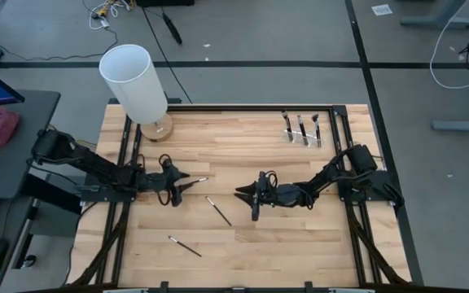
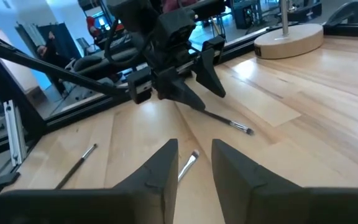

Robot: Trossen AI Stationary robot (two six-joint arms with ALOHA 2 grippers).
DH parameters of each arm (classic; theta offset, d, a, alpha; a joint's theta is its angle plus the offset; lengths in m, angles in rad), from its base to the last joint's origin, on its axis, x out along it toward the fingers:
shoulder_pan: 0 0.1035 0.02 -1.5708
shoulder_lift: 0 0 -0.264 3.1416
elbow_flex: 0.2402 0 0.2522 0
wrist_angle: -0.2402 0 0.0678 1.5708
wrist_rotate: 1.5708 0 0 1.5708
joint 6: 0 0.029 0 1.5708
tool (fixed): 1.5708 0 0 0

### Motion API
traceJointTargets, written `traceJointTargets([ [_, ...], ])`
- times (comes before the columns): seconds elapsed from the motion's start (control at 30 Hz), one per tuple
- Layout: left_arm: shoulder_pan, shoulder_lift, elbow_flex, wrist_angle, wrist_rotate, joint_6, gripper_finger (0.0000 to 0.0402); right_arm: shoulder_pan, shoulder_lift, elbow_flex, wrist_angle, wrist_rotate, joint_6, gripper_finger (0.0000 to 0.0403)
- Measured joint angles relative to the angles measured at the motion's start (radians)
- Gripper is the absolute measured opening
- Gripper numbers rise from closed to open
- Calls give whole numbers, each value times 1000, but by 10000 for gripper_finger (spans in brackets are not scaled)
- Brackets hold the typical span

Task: Put items in baskets/containers
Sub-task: Put the eyeshadow brush into the transparent organizer

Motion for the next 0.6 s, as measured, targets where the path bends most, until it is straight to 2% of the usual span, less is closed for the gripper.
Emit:
traceJointTargets([
  [0.3,12,0,0,4,15,26,195,-1,0,0,10,0,0,98],
  [0.6,12,0,1,61,15,75,155,-1,0,1,43,-1,-3,98],
])
